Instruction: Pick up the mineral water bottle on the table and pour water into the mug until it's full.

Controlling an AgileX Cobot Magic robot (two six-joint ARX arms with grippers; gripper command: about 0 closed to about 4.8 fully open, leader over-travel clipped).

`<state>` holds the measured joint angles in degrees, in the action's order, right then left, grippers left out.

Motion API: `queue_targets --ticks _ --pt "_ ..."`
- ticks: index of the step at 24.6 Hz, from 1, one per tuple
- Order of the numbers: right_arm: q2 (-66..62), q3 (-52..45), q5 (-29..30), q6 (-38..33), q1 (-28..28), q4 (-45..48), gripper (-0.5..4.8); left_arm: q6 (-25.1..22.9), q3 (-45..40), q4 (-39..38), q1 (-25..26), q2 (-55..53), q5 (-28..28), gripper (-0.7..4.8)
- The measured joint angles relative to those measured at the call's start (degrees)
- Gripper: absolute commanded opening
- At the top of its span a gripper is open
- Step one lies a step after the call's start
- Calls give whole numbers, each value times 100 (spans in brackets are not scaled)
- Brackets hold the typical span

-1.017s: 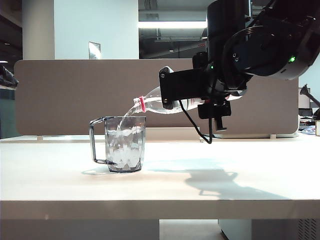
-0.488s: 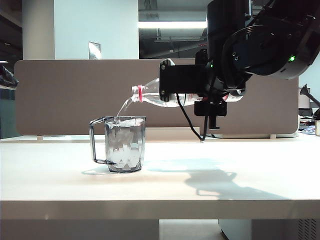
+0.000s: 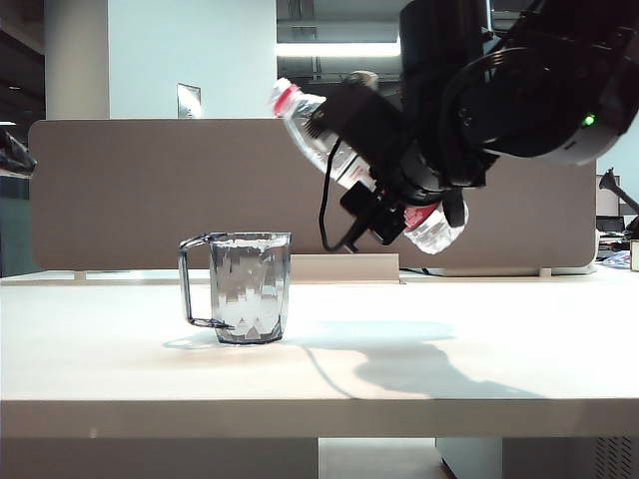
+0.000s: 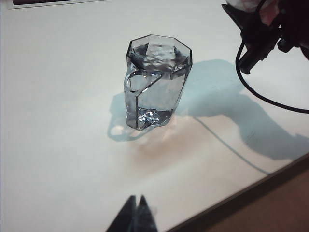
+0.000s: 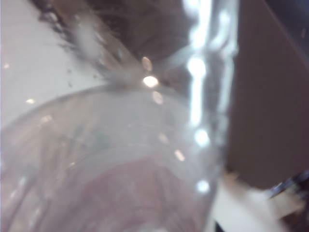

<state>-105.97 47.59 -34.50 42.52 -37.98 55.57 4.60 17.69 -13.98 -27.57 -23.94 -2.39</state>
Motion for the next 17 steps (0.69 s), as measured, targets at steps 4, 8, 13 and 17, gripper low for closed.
queue_targets --ticks 4,8,13,17 --pt "0 -9 400 -2061 4 -74 269 0 0 0 0 0 0 -2" --pt "-2 -9 664 -3287 0 -302 269 0 0 0 0 0 -2 -2" --pt "-210 -7 1388 -4347 37 -369 269 0 0 0 0 0 0 -3" --pt "-463 -11 1589 -4498 79 -256 269 0 0 0 0 0 0 -2"
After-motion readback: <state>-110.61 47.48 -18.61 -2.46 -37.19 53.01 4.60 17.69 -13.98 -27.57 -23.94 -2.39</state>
